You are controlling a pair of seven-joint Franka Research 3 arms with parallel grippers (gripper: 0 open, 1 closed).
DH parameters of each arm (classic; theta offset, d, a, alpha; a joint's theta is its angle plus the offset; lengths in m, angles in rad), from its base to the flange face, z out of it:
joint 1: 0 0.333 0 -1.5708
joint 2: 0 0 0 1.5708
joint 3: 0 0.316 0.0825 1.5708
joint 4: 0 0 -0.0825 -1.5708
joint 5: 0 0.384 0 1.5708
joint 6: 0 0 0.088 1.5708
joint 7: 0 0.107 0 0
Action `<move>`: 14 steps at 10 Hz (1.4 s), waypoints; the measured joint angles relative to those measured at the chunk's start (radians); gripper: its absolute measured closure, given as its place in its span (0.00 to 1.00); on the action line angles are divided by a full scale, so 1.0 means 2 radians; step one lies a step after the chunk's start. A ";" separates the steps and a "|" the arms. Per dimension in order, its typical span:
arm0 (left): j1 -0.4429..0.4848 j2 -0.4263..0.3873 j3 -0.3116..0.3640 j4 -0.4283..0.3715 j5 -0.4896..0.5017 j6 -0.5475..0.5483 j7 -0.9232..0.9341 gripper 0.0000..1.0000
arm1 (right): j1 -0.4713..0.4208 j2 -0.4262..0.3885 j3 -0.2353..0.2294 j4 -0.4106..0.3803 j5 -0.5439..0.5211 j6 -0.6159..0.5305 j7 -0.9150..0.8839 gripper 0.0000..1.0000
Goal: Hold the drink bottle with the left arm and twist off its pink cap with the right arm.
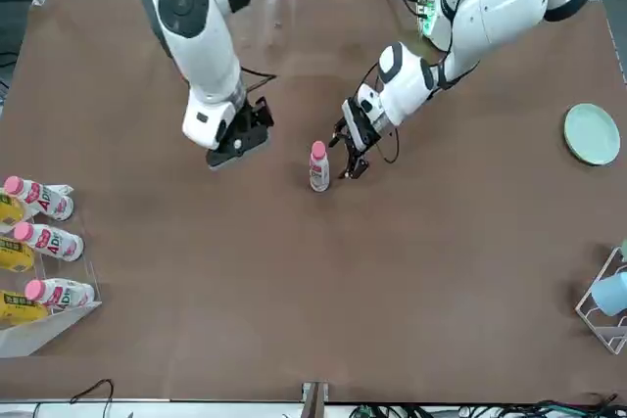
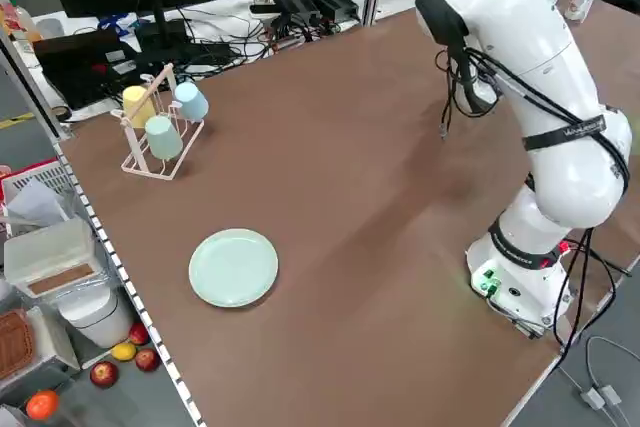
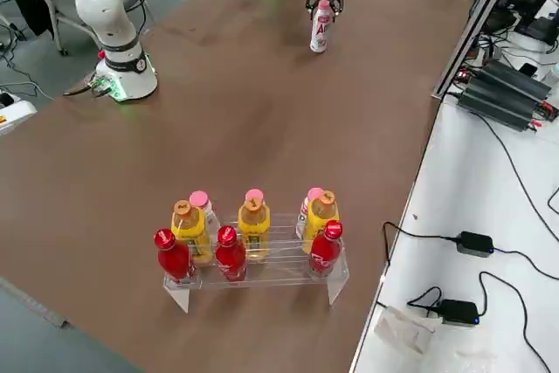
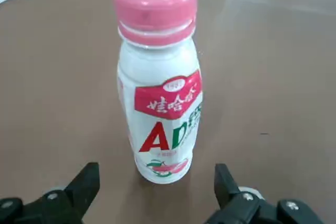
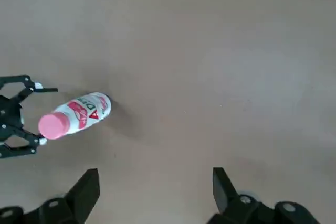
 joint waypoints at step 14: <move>-0.052 0.045 0.043 0.057 0.016 0.002 0.001 0.02 | 0.077 0.085 0.000 -0.003 0.003 0.098 0.120 0.30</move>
